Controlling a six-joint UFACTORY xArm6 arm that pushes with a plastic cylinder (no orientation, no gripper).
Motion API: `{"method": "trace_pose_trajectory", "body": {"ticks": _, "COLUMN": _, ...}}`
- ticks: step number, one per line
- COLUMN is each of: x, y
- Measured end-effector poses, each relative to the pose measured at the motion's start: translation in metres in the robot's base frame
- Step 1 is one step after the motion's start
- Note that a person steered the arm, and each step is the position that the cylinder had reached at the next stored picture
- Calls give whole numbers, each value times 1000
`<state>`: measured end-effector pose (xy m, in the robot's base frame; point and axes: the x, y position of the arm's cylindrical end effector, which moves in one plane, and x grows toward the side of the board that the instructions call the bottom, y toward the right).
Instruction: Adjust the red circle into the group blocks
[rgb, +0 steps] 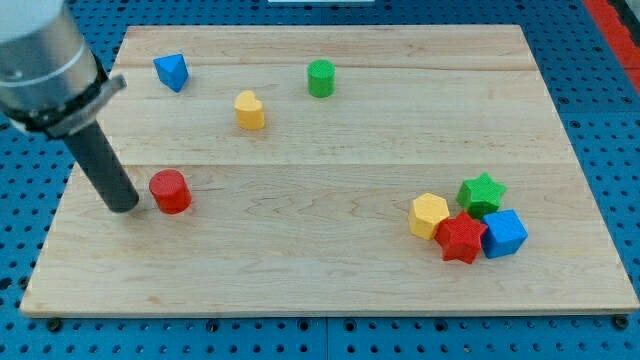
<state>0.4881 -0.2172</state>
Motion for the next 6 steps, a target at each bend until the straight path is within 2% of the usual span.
{"method": "trace_pose_trajectory", "body": {"ticks": 2, "x": -5, "y": 122}}
{"method": "trace_pose_trajectory", "body": {"ticks": 4, "x": 23, "y": 145}}
{"method": "trace_pose_trajectory", "body": {"ticks": 5, "x": 24, "y": 235}}
{"method": "trace_pose_trajectory", "body": {"ticks": 6, "x": 24, "y": 257}}
